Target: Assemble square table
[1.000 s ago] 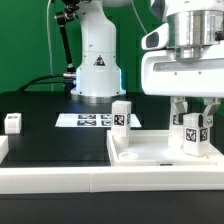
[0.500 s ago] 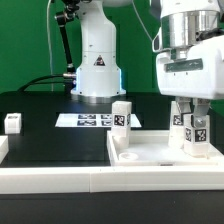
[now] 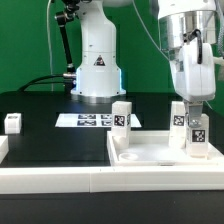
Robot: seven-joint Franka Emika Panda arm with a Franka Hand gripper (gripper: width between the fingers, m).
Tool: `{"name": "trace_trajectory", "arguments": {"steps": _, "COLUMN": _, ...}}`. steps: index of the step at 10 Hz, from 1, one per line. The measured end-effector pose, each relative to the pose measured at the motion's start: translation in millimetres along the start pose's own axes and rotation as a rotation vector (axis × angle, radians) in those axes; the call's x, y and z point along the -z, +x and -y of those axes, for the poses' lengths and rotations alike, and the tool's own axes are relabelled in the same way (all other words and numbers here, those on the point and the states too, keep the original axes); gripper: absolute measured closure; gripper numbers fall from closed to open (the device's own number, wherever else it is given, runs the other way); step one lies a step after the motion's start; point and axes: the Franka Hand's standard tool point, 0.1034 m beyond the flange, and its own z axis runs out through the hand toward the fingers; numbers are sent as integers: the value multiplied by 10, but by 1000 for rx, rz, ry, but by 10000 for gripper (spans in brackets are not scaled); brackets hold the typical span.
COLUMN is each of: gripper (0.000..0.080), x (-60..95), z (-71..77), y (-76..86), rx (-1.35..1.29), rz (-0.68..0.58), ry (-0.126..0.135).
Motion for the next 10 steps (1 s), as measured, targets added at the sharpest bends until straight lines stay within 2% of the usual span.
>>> {"name": "trace_trajectory", "arguments": {"steps": 2, "gripper": 508, "x": 0, "z": 0, "y": -2, "rx": -12, "rz": 0, "ry": 1}}
{"name": "trace_trajectory", "arguments": {"steps": 3, "gripper": 456, "x": -4, "z": -1, "y": -1, "rx": 2, "rz": -1, "ry": 1}}
{"name": "trace_trajectory", "arguments": {"steps": 4, "gripper": 320, "x": -8, "z": -3, "y": 1, "rx": 39, "rz": -1, "ry": 0}}
{"name": "trace_trajectory", "arguments": {"steps": 5, "gripper": 320, "x": -14, "z": -5, "y": 6, "rx": 62, "rz": -3, "ry": 0}}
{"name": "trace_trajectory", "arguments": {"steps": 6, "gripper": 189, "x": -26, "z": -9, "y": 27, "rx": 189, "rz": -6, "ry": -6}}
{"name": "trace_trajectory", "arguments": {"steps": 7, "gripper": 162, "x": -30, "z": -24, "y": 26, "rx": 316, "rz": -1, "ry": -25}}
{"name": "trace_trajectory", "arguments": {"steps": 10, "gripper": 152, "x": -20, "z": -17, "y": -43, "rx": 623, "rz": 3, "ry": -29}}
